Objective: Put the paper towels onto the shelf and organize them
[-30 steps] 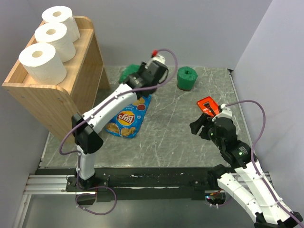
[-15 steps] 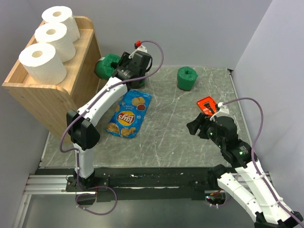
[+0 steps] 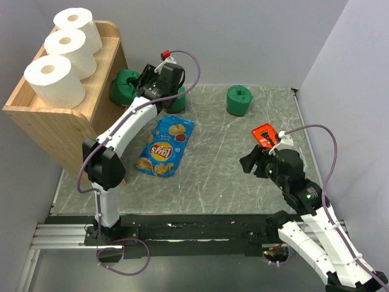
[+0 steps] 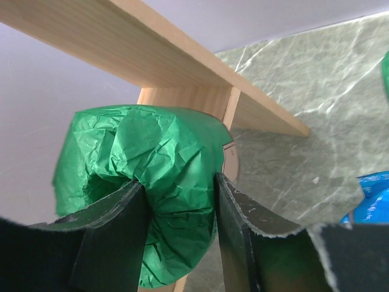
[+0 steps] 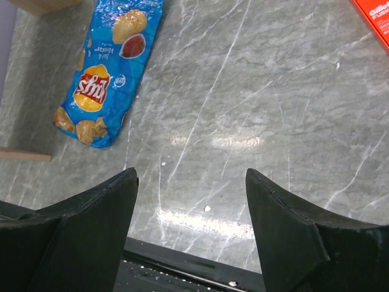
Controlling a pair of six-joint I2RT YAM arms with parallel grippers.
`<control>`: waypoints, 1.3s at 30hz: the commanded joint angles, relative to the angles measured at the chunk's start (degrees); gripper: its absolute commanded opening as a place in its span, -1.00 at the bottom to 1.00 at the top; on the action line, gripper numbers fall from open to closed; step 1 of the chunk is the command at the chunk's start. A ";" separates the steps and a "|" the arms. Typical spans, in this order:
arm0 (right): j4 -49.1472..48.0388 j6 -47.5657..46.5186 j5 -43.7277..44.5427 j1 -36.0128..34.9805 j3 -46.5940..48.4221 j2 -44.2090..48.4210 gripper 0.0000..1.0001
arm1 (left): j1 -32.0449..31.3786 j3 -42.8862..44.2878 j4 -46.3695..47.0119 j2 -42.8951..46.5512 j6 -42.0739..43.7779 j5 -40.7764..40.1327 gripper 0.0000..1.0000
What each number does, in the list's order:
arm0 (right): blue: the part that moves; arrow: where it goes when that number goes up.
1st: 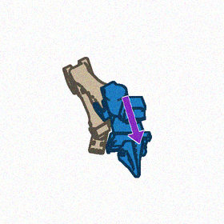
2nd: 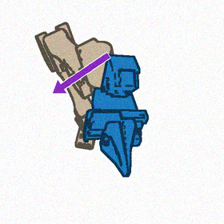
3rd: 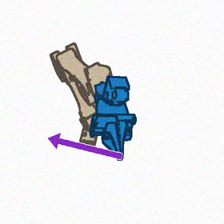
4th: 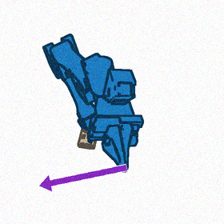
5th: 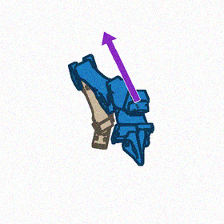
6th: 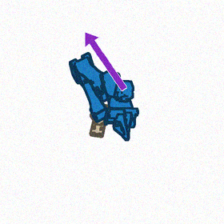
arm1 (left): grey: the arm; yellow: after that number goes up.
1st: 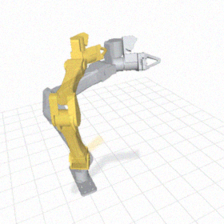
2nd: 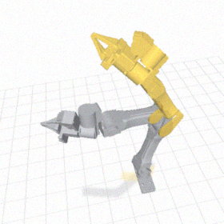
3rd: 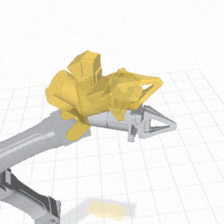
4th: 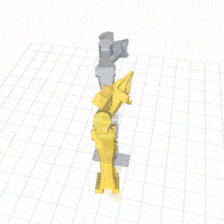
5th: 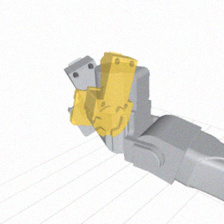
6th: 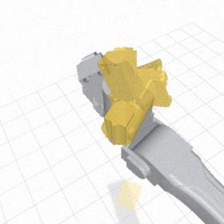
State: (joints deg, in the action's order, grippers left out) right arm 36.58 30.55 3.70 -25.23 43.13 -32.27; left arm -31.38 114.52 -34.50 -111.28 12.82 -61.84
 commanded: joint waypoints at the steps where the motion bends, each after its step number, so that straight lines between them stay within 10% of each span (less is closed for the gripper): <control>1: -0.72 -1.28 1.74 0.10 2.48 0.72 0.58 | 0.53 -1.22 5.05 0.90 3.96 -6.60 -0.02; 17: 1.83 -2.24 4.29 0.18 4.24 3.53 0.58 | 4.39 -3.61 19.82 0.37 18.21 -12.34 0.00; 32: 2.71 -1.98 4.65 0.10 4.77 5.38 0.59 | 2.73 -3.69 23.16 1.33 19.96 -11.90 0.43; 39: 1.57 -1.01 2.54 0.19 3.98 4.68 0.58 | -4.99 4.47 6.93 -0.95 5.31 -4.27 0.49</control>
State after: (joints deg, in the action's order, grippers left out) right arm 39.83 28.93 7.25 -25.23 45.39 -29.17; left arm -31.42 111.70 -17.74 -112.25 28.80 -71.37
